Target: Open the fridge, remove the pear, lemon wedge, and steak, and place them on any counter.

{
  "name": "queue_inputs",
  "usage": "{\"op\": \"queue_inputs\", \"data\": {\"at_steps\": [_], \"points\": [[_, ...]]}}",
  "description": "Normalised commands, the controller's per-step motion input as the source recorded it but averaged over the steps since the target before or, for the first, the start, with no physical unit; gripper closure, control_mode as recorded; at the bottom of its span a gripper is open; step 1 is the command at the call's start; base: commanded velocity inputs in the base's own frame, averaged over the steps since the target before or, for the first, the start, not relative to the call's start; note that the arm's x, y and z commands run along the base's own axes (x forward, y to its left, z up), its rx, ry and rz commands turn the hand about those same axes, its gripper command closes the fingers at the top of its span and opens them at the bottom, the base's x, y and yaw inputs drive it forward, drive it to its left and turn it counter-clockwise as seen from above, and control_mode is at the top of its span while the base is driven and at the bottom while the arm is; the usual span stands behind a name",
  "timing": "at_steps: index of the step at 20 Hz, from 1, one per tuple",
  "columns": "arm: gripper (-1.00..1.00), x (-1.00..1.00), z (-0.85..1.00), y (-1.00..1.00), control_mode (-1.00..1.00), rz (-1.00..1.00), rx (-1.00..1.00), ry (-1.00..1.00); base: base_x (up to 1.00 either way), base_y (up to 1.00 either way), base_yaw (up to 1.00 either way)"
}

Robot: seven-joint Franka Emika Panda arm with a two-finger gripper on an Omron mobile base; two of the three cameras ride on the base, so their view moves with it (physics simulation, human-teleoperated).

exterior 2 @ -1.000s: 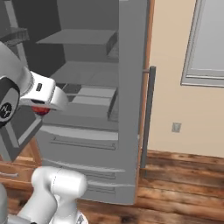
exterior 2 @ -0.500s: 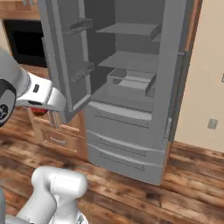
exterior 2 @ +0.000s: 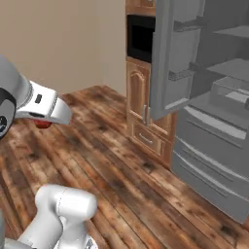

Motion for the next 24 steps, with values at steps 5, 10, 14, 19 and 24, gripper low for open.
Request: {"op": "queue_inputs", "data": {"at_steps": [5,10,14,19,24], "points": [[1.0,0.0,0.0,0.0,1.0,0.0,0.0,0.0,-1.0,0.13,0.76],[1.0,0.0,0.0,0.0,1.0,0.0,0.0,0.0,-0.27,0.78,0.39],[1.0,0.0,0.0,0.0,1.0,0.0,0.0,0.0,0.08,1.0,0.31],[1.0,0.0,0.0,0.0,1.0,0.0,0.0,0.0,-0.01,1.0,0.35],[1.0,0.0,0.0,0.0,1.0,0.0,0.0,0.0,0.1,0.8,0.35]]}}
